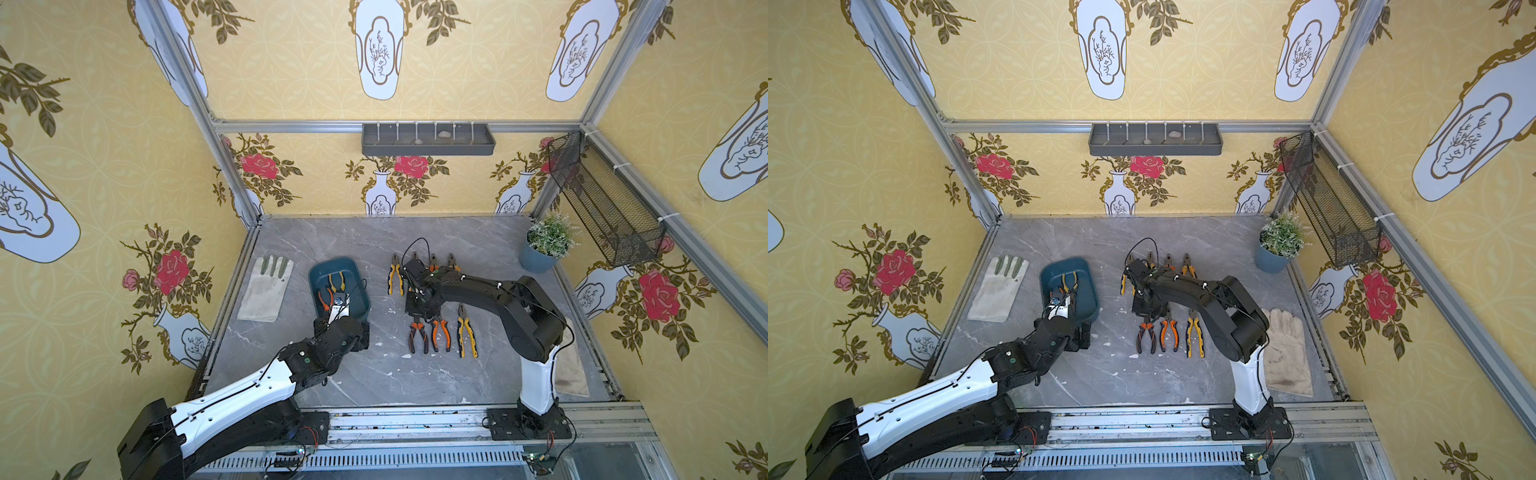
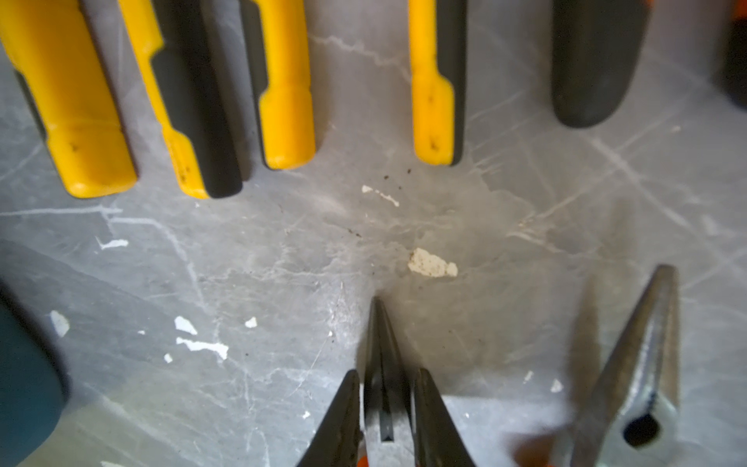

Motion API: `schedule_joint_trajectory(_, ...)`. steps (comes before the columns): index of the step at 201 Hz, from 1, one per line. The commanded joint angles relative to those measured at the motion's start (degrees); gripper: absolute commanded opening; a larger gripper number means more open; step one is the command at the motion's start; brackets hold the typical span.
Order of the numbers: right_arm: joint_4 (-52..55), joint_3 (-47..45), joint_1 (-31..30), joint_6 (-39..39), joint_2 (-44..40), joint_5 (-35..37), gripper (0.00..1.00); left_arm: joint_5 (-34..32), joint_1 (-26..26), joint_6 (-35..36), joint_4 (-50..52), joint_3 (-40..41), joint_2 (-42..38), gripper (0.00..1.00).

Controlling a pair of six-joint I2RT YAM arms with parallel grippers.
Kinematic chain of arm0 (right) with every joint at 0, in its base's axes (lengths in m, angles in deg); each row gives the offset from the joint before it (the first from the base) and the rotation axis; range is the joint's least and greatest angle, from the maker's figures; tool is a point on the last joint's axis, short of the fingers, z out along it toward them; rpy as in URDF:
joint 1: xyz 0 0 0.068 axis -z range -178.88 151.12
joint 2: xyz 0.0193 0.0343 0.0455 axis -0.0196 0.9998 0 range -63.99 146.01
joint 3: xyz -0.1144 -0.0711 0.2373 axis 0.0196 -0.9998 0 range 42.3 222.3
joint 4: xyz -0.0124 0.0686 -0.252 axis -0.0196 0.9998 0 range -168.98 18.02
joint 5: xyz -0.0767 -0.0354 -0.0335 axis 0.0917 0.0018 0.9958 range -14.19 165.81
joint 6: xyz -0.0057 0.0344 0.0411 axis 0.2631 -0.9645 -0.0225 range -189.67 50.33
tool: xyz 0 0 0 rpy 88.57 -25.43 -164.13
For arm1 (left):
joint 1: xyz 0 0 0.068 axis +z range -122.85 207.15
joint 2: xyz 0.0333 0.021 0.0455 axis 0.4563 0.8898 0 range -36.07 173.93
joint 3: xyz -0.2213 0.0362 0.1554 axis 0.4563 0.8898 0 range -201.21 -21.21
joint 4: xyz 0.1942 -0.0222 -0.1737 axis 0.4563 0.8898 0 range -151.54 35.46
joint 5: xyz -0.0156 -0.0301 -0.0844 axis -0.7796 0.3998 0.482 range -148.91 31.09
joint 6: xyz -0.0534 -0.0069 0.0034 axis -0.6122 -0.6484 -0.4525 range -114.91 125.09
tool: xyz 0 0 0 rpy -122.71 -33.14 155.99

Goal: Take the pliers out of the storage box
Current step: Place the pliers at the center of the board.

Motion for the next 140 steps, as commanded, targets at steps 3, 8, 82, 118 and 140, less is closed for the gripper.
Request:
schedule_joint_trajectory(3, -0.29, -0.47, 0.00, -0.21, 0.43, 1.45, 0.26, -0.29, 0.08, -0.31, 0.00, 0.57, -0.48, 0.99)
schedule_joint_trajectory(8, -0.29, -0.41, -0.02, -0.22, 0.49, 1.40, 0.26, -0.29, 0.08, -0.36, 0.10, 0.56, -0.65, 0.99)
schedule_joint_trajectory(82, 0.76, 0.52, -0.16, -0.70, 0.69, 3.14, 0.22, -0.54, 0.02, -0.59, -0.07, 1.25, -1.12, 0.99)
schedule_joint_trajectory(118, 1.86, 1.91, -0.08, -0.28, 1.11, 4.30, 0.22, -0.39, 0.15, -0.65, -0.40, 1.33, -0.93, 0.99)
schedule_joint_trajectory(140, 2.47, 2.59, -0.11, 0.15, 1.48, 4.73, 0.22, -0.29, 0.02, -0.83, -0.62, 1.59, -0.83, 0.99)
